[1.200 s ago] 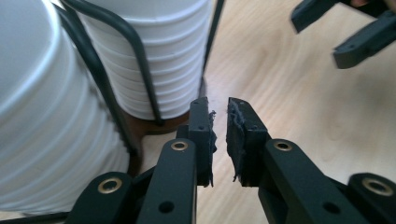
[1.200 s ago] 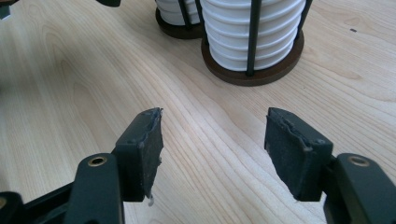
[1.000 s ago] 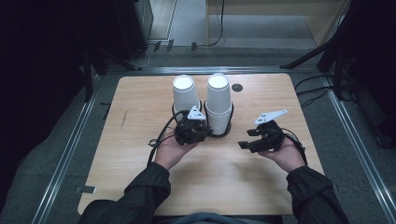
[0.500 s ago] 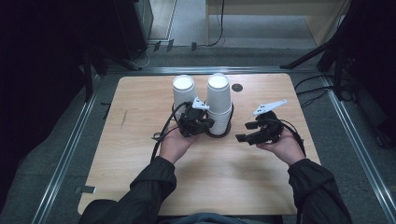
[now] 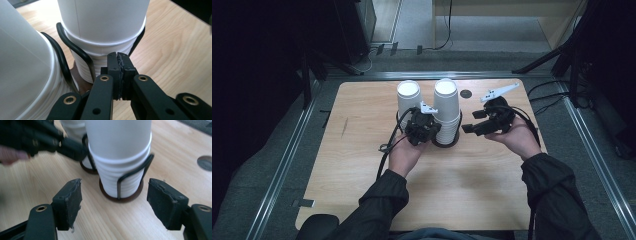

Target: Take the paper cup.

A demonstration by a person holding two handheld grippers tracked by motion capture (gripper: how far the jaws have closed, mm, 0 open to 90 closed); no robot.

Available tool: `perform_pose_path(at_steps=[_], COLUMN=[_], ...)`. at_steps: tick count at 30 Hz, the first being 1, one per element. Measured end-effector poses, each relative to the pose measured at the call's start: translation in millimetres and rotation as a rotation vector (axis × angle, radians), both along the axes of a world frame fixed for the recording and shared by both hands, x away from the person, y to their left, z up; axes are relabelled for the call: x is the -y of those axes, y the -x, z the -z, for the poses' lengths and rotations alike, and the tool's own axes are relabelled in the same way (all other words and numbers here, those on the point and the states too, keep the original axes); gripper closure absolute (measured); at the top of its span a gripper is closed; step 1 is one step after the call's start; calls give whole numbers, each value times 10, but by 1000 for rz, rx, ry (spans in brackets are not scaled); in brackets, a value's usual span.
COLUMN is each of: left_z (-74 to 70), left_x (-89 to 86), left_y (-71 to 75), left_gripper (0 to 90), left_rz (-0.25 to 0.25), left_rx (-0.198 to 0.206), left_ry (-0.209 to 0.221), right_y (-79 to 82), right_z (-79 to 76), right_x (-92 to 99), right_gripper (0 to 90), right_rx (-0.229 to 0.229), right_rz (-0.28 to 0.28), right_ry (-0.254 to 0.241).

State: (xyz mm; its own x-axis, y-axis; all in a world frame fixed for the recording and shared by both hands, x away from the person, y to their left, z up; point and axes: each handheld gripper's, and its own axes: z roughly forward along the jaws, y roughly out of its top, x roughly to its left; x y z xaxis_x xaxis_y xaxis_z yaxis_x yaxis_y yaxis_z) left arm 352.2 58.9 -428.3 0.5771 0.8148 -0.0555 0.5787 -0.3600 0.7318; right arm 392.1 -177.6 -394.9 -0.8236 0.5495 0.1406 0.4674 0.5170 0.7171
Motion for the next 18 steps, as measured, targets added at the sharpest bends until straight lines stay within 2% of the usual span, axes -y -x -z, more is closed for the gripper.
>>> perform_pose_path(at_steps=[2, 5, 9, 14, 18], left_z=[12, 37, 66, 87, 89], left_x=[13, 17, 40, 38, 31], left_y=[-2, -12, -1, -1, -1], left_gripper=[900, 900, 900, 900, 895], left_rz=[-8, -25, -21, -23, -25], left_rx=[6, 7, 17, 21, 19], left_ry=[-18, 10, 8, 29, 40], right_y=[-34, -86, -147, -246, -320], right_z=[-79, -179, -286, -385, -471], right_x=[-42, -117, -217, -335, -445], right_gripper=[284, 268, 259, 227, 211], right_rx=[1, 13, 40, 45, 39], right_rz=[-2, -10, -34, -47, -65], right_ry=[-5, -3, 0, -16, 13])
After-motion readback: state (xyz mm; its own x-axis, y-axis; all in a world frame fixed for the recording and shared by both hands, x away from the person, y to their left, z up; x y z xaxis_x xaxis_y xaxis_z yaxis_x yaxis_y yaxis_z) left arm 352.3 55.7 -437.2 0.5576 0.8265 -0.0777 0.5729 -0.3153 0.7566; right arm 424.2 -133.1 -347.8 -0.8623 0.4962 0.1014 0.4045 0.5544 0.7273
